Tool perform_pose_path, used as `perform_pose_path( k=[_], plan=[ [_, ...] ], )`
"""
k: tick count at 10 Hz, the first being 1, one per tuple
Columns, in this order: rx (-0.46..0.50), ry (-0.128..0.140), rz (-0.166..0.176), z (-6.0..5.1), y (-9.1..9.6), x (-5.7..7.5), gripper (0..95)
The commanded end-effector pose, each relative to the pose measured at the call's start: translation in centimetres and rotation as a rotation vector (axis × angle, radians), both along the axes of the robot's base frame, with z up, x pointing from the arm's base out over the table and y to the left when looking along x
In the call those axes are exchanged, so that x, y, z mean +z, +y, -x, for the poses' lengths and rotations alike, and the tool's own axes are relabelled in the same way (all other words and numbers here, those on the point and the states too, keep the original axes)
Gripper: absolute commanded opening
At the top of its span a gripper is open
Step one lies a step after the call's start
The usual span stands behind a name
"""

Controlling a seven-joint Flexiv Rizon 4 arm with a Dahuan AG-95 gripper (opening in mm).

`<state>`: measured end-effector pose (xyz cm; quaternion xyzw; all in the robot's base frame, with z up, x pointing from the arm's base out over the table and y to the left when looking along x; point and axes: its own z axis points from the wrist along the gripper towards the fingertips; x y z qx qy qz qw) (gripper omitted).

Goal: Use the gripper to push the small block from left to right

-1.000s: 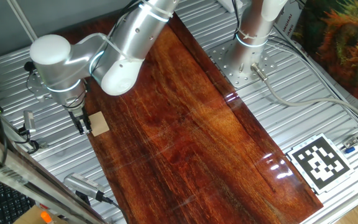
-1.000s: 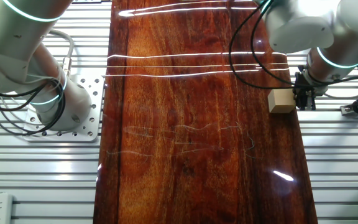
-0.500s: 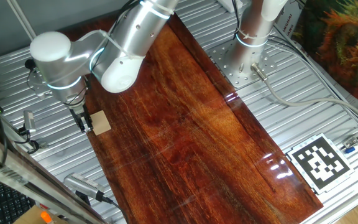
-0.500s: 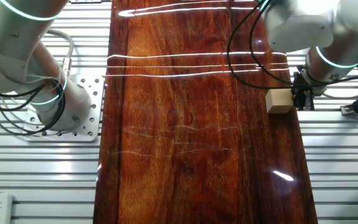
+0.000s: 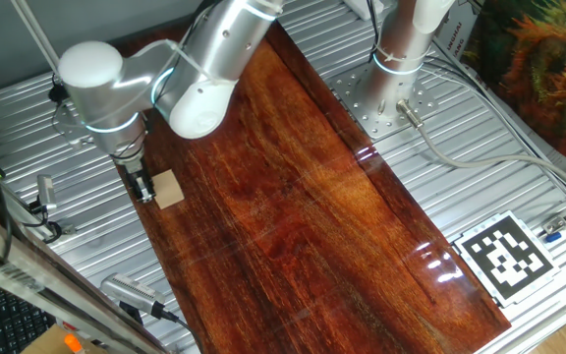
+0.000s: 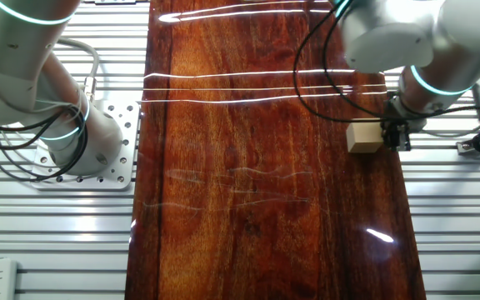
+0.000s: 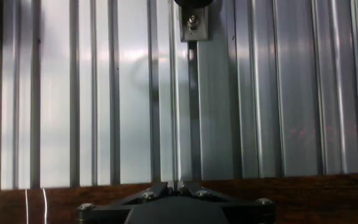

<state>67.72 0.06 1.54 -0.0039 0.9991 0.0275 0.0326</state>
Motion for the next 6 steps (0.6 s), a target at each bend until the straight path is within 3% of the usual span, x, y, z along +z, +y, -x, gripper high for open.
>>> perform_pose_path(
  k=[1, 6],
  plan=[
    [0.003, 0.003, -0.002, 1.0, -0.1, 0.0, 0.0],
    [-0.004, 0.010, -0.004, 3.0, 1.1, 0.3, 0.0]
  ],
)
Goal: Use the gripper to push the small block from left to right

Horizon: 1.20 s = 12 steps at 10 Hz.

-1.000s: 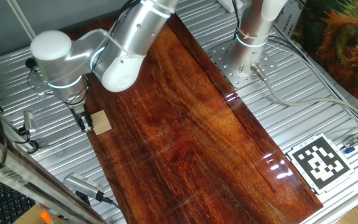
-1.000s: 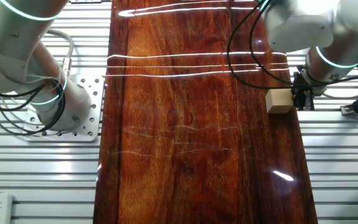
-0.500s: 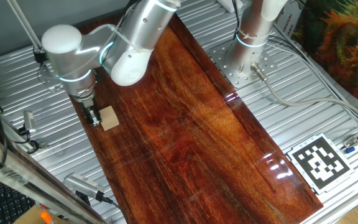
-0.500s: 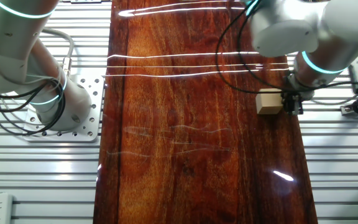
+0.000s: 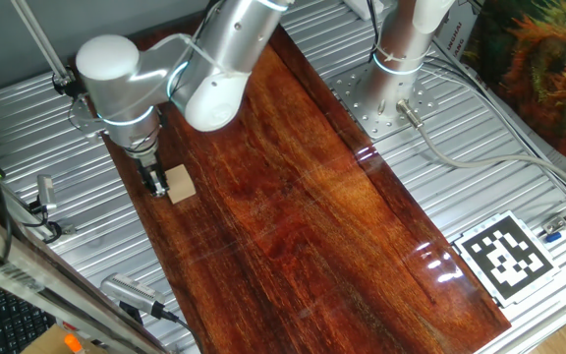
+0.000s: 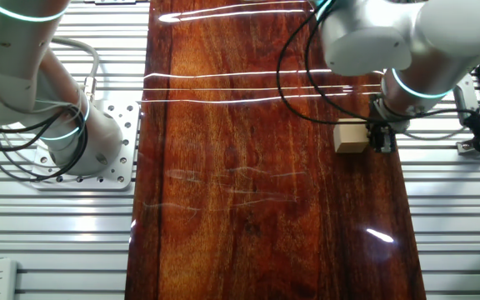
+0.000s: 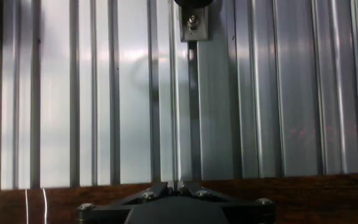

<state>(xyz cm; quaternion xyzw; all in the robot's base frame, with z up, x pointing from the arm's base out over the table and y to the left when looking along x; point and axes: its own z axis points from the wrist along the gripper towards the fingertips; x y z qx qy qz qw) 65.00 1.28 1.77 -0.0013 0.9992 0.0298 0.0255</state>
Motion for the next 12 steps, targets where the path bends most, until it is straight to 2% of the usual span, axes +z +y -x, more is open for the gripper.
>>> perform_pose_path(
  k=[1, 4, 7, 8, 9, 10, 12],
  plan=[
    [-0.003, -0.004, -0.007, 0.6, 0.1, 0.1, 0.0],
    [-0.003, 0.000, -0.010, 1.8, 0.1, 0.6, 0.0],
    [0.003, -0.003, -0.011, 3.6, -0.1, 0.3, 0.0],
    [0.000, -0.005, -0.017, 4.1, -0.2, 0.4, 0.0],
    [-0.015, -0.006, -0.040, 4.4, -0.2, 0.8, 0.0],
    [-0.004, 0.004, -0.023, 4.7, -0.1, 1.1, 0.0],
    [-0.005, 0.003, -0.020, 5.4, 0.0, 0.7, 0.0]
  ],
)
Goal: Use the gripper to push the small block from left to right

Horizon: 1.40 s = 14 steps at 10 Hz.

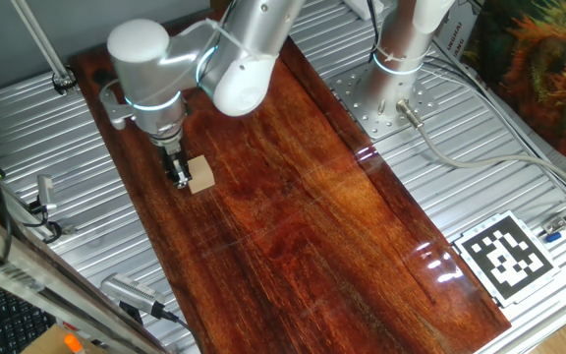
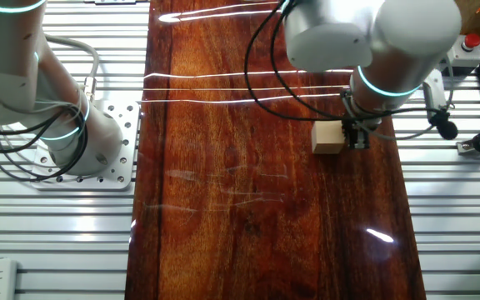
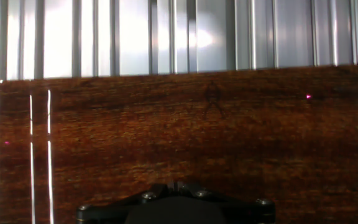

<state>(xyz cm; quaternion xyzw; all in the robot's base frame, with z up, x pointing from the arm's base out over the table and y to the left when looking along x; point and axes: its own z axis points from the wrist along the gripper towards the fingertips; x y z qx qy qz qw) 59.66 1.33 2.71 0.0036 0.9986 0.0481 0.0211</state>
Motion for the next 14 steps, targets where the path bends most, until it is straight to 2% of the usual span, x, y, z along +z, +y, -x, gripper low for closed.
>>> perform_pose_path(
  k=[1, 3, 4, 9, 14],
  plan=[
    [0.005, -0.007, 0.016, 0.8, -0.1, -0.6, 0.0],
    [-0.003, -0.007, 0.006, 1.4, 0.0, -0.8, 0.0],
    [0.011, -0.011, 0.025, 1.6, 0.1, -0.9, 0.0],
    [0.007, -0.006, 0.023, 2.1, 0.5, -1.2, 0.0],
    [0.007, -0.007, 0.024, 3.3, 0.7, -1.5, 0.0]
  ],
)
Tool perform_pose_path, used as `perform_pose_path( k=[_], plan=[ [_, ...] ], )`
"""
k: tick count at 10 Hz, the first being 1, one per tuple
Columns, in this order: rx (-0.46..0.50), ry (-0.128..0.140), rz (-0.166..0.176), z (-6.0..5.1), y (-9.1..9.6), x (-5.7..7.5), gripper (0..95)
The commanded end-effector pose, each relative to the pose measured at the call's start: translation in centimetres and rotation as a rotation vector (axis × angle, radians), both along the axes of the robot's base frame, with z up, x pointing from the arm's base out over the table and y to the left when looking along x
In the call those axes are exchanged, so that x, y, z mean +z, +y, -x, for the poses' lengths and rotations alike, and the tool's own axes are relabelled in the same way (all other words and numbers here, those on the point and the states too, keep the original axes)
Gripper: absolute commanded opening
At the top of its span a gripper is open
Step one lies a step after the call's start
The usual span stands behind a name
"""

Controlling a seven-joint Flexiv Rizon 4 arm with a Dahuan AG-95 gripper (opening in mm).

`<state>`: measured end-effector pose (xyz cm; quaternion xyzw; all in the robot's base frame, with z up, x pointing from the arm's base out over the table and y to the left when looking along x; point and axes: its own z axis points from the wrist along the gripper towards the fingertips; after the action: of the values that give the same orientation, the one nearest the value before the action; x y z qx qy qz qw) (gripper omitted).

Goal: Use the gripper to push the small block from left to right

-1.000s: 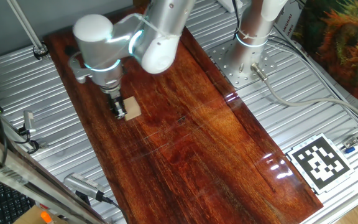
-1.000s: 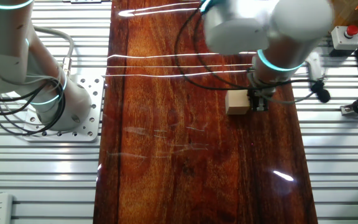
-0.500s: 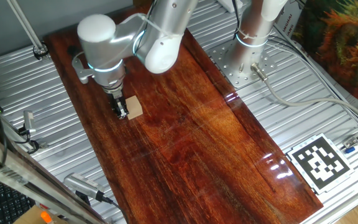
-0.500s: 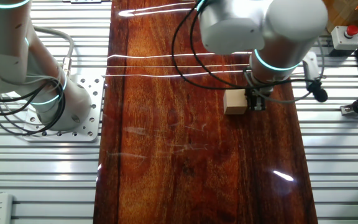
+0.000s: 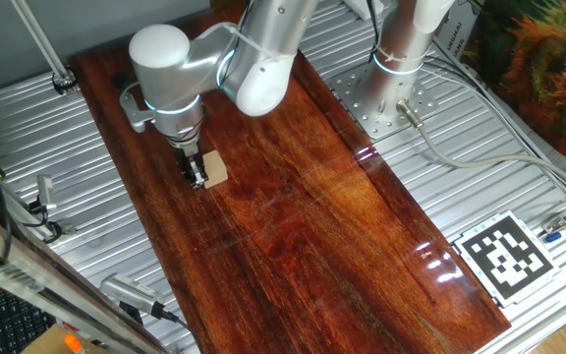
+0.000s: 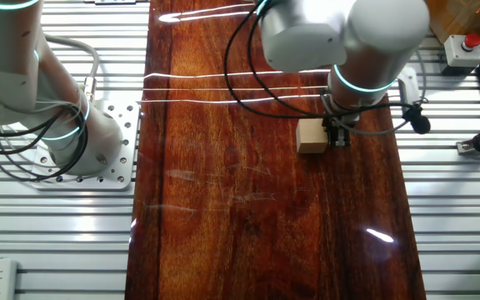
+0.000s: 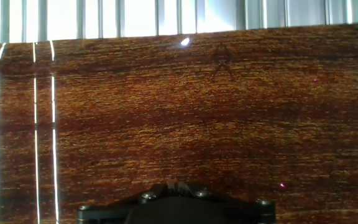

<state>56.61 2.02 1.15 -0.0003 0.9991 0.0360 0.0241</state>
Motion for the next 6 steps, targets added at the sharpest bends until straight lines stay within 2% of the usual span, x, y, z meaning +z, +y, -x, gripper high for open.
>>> perform_pose_path(
  k=[1, 4, 6],
  plan=[
    [0.000, 0.000, 0.000, 0.5, 0.0, 0.0, 0.0],
    [0.000, 0.001, 0.001, 1.5, 0.0, 0.1, 0.0],
    [0.000, 0.005, 0.002, 1.9, -0.1, 0.8, 0.0]
  ],
)
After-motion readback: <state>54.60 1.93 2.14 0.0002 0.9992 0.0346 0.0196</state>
